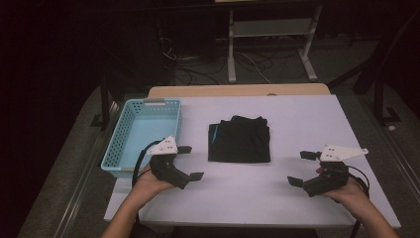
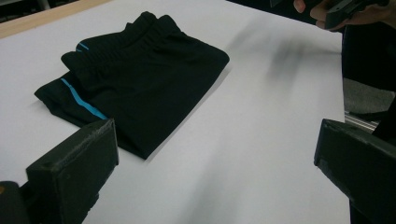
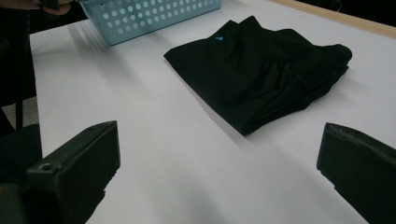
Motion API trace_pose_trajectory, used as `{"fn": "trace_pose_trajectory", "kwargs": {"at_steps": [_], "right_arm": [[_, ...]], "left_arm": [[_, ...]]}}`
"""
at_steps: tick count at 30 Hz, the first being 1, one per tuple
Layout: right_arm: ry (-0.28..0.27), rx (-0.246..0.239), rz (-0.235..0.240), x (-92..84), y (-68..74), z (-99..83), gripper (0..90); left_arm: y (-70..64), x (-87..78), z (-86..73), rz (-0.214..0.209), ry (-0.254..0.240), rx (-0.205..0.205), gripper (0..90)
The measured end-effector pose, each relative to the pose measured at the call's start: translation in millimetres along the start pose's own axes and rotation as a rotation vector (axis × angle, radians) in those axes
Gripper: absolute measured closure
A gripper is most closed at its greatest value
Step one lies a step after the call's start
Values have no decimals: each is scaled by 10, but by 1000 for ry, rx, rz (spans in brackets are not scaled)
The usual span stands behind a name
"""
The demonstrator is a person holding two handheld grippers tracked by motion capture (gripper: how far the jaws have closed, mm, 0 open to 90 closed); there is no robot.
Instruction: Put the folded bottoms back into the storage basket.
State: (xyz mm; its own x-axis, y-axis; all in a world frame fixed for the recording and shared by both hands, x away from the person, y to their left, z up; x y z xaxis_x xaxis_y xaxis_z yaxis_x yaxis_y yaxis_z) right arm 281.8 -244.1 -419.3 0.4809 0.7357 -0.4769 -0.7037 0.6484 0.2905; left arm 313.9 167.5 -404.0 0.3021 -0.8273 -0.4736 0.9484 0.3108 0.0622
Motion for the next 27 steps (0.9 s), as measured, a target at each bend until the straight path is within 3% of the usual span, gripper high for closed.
{"fn": "trace_pose_trajectory", "kwargs": {"at_steps": [27], "right_arm": [[29,-16,27,196,16,164,0]], "left_arm": [[-20,-25,-41,-8,-1,-2,0]]}}
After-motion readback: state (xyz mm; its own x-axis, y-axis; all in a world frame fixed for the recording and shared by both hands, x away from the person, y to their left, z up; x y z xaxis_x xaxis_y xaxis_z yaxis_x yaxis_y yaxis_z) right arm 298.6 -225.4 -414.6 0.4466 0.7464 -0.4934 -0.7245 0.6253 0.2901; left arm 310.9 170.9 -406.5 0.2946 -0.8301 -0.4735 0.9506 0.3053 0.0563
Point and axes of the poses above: each handheld gripper's, and its own axes: x roughly forward along the jaws, z roughly out of its top, y roughly to its left, the point moved 3 cm from there along x, roughly forward along the jaws, and after that the axes turned 12 degrees about x, right-handed, at the moved point
